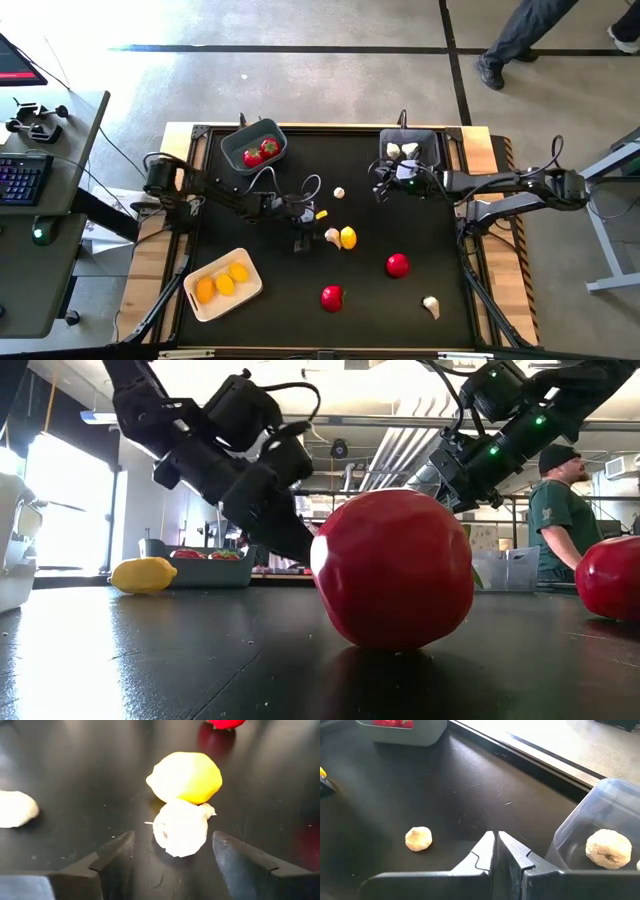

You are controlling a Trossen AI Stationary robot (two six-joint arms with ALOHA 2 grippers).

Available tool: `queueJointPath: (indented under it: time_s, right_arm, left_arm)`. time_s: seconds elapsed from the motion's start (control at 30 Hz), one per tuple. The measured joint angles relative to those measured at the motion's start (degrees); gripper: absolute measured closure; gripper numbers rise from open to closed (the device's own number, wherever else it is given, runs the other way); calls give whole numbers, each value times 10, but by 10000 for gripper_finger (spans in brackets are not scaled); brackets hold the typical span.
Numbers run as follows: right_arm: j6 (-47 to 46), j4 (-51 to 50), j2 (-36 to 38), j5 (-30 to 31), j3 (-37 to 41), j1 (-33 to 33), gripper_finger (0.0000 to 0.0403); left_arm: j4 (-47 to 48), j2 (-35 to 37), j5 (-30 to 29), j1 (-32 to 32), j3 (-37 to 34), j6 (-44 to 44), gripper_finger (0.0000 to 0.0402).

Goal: Sort produce into baskets
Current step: Put the white garlic into the transparent bin

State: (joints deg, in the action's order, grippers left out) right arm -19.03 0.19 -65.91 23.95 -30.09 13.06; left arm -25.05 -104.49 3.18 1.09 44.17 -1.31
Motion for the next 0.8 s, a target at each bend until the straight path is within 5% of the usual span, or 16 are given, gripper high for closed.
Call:
queueJointPath:
  time_s: [0.47, 0.63, 0.8]
  right_arm:
    - [11, -3, 0, 0, 0, 0, 392]
    - [15, -4, 0, 0, 0, 0, 392]
    - [36, -4, 0, -1, 0, 0, 392]
  left_arm:
    - [-30, -60, -16, 9, 25, -10, 149]
    - [-49, -63, -28, 9, 25, 4, 199]
    - [-42, -48, -17, -3, 25, 28, 291]
